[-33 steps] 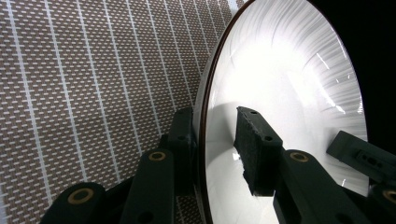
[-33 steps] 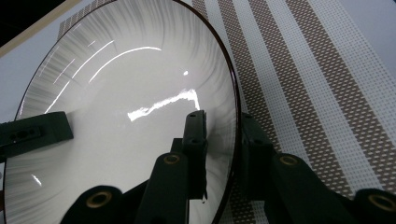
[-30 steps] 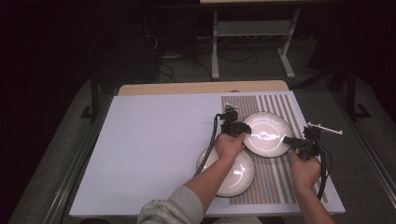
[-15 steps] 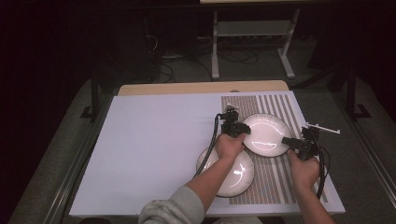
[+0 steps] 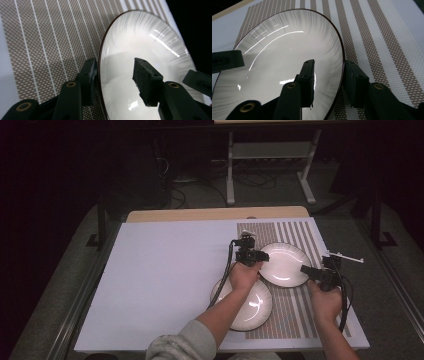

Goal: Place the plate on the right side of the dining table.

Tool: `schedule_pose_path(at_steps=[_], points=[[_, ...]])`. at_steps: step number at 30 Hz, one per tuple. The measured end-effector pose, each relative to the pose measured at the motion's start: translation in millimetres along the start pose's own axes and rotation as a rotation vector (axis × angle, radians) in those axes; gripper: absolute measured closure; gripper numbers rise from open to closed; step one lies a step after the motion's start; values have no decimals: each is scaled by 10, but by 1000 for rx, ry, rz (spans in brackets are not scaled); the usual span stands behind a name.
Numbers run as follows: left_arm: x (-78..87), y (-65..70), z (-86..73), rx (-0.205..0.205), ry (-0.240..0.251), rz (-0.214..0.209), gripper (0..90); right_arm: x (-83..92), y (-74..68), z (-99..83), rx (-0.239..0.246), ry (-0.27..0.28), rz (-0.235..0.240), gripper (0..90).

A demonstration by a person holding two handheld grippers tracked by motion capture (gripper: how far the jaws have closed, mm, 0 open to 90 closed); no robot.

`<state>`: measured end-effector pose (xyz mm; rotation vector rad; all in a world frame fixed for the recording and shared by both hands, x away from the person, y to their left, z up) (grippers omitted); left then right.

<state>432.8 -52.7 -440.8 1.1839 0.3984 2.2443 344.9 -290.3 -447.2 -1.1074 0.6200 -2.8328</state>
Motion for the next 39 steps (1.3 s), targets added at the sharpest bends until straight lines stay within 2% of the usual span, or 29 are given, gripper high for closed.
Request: schedule_pose_path(at_steps=[3,5,8,11,15,17,19,23,25,28,31,32,34,36,39], points=[[75,-11,30,-4,2,-23,522,51,-15,12,22,23,-7,595],[131,-30,36,-27,7,-36,529,84,-27,16,38,33,-13,588],[230,-71,59,-39,24,-72,529,175,-78,32,118,98,-18,561],[311,-89,79,-72,27,-94,514,236,-157,30,168,111,6,527],[407,-137,91,-123,12,-97,489,280,-269,4,211,107,63,482],[468,-158,92,-146,33,-106,486,307,-320,-9,236,108,89,449],[515,-172,108,-158,32,-110,469,325,-367,-23,257,110,124,417],[636,-226,121,-233,25,-127,424,329,-437,-93,308,105,198,344],[710,-261,120,-258,33,-140,408,328,-465,-125,332,90,230,316],[840,-320,111,-331,18,-177,366,347,-512,-158,368,86,276,268],[986,-405,94,-385,5,-280,301,362,-550,-198,429,92,308,243],[1032,-430,90,-393,4,-297,292,365,-563,-213,447,86,315,242],[1117,-468,84,-412,7,-291,295,375,-584,-232,472,83,327,235],[1207,-513,69,-438,14,-303,306,387,-601,-243,471,79,349,205],[1337,-583,41,-456,25,-316,305,402,-620,-258,488,66,404,161]])
Point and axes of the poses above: each handheld gripper's, and its own axes: x roughly backward along the jaws, z roughly out of its top, y roughly to its right, the point moved 1 cm from there along -x, roughly forward along the jaws, and after that the axes turned 4 degrees about y, right-handed, at the moved point
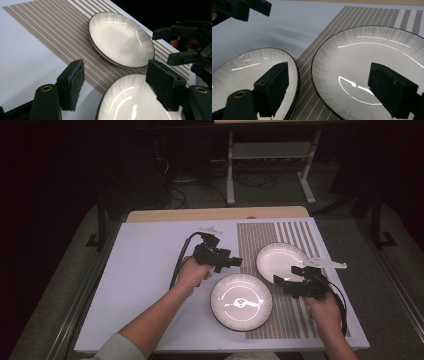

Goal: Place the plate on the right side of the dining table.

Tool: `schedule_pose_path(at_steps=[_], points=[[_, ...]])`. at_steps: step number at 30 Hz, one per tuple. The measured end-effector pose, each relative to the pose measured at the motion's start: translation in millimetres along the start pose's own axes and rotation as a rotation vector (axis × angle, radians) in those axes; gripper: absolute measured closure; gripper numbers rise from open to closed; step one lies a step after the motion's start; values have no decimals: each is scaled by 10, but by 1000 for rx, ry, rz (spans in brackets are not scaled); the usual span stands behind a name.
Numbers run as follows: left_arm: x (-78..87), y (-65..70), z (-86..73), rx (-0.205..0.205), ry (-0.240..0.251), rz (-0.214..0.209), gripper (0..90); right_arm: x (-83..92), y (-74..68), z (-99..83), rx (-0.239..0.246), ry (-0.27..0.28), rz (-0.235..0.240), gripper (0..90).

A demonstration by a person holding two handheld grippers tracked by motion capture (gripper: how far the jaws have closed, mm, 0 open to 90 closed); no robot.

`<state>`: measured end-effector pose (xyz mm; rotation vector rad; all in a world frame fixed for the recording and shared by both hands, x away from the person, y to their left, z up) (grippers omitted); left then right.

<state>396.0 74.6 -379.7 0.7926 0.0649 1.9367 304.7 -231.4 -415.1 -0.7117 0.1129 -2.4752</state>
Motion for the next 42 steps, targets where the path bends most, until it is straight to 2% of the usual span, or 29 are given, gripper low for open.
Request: schedule_pose_path(at_steps=[4,7,10,13,18,21,23,24,28,31,33,36,38,42], points=[[179,9,-48,-37,27,-43,306,-18,-23,5,12,0,13,164],[296,25,-90,-77,54,-36,295,-21,-34,6,33,1,26,166],[400,39,-161,-112,69,-47,294,-13,-46,9,38,7,49,166],[498,46,-238,-142,72,-35,291,6,-57,15,55,14,69,166],[660,34,-366,-158,99,-8,290,43,-59,22,71,27,95,180],[761,29,-430,-187,106,4,287,66,-53,28,76,40,111,188],[833,24,-481,-191,115,20,284,78,-51,30,88,47,121,193],[868,13,-507,-193,118,15,284,82,-51,30,92,50,125,196],[994,-34,-607,-179,128,34,279,83,-45,28,104,63,127,210],[1092,-56,-679,-200,124,51,279,89,-49,25,128,63,143,213],[1167,-77,-725,-198,126,54,279,92,-50,19,143,61,146,213],[1276,-98,-794,-214,129,67,276,100,-43,9,137,60,162,216],[1340,-119,-830,-203,130,77,275,103,-38,5,130,65,168,217],[1443,-135,-903,-209,132,95,267,99,-44,2,151,68,176,224]])
Point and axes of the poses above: each handheld gripper's, and its own axes: x roughly backward along the jaws, z roughly out of its top, y roughly to its right, the point moved 1 cm from there along -x, roughly forward along the jaws, and after that the axes turned 4 degrees about y, right-handed, at the moved point
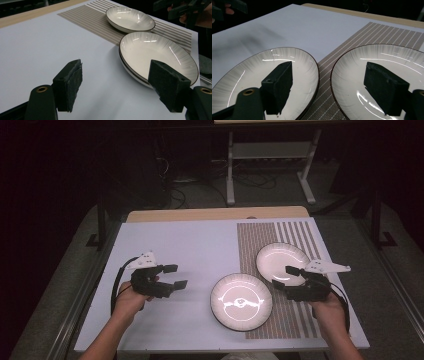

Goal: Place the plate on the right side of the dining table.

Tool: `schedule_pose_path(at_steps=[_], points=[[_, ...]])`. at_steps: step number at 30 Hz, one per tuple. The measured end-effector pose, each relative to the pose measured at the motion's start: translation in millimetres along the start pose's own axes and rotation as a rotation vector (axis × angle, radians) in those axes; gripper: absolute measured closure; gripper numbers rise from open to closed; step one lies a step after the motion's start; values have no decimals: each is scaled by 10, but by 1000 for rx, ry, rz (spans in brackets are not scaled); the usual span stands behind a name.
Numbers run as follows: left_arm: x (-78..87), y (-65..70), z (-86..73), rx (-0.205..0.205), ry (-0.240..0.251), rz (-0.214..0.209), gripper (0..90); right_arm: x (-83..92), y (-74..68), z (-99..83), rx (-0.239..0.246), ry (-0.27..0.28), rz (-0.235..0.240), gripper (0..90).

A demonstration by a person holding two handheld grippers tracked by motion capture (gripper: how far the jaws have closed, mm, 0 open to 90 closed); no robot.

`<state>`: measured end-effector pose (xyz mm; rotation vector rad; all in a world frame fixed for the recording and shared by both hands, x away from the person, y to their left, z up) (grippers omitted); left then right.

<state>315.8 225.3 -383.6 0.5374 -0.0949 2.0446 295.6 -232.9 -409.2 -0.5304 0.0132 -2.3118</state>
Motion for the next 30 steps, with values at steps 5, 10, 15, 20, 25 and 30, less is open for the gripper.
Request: schedule_pose_path(at_steps=[5,10,15,20,25,30], points=[[136,-26,-89,-1,18,13,258,13,-21,-24,57,-15,21,229],[248,-38,-169,-7,8,31,255,47,-19,-45,59,2,37,230],[371,-61,-240,3,3,66,255,68,-14,-59,51,5,43,230],[493,-109,-304,22,12,83,256,86,-10,-67,53,5,45,230],[601,-153,-359,30,14,122,255,91,-10,-78,74,-4,52,232],[643,-179,-385,37,24,134,255,122,-18,-75,79,33,63,232]])
Point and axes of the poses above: each handheld gripper's, and its own axes: x roughly backward along the jaws, z roughly out of its top, y roughly to its right, the point moved 1 cm from there along -x, roughly forward along the jaws, and after that the axes turned 4 degrees about y, right-handed, at the moved point
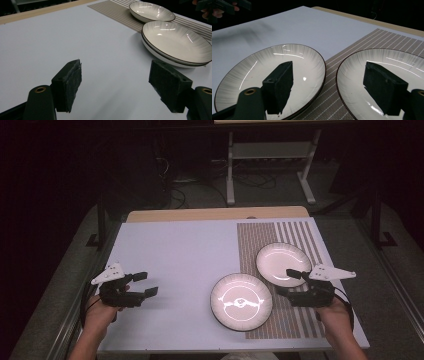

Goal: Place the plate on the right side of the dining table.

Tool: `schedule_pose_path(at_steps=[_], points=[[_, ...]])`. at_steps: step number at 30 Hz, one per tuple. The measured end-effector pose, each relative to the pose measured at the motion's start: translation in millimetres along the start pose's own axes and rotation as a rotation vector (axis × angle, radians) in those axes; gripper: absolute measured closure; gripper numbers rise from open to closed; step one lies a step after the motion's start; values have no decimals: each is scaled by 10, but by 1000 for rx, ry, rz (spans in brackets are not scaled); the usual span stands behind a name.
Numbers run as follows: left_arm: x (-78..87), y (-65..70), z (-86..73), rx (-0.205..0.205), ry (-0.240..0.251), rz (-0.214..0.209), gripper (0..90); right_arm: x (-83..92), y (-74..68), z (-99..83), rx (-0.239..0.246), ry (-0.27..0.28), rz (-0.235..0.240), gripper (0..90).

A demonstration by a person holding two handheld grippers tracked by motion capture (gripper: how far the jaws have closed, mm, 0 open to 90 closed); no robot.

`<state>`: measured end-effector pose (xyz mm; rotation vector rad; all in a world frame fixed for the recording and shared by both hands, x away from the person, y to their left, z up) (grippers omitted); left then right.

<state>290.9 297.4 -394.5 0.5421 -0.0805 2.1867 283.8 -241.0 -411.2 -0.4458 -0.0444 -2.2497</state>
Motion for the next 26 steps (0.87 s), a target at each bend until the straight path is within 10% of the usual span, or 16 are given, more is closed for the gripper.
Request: schedule_pose_path(at_steps=[26], points=[[32,-75,-40,2,-8,21,255,54,46,-40,-15,7,-15,232]])
Point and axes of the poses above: each handheld gripper's, and its own axes: x roughly backward along the jaws, z roughly out of its top, y roughly to its right, the point moved 1 cm from there along -x, roughly forward along the jaws, and after that the axes turned 4 degrees about y, right-handed, at the moved point
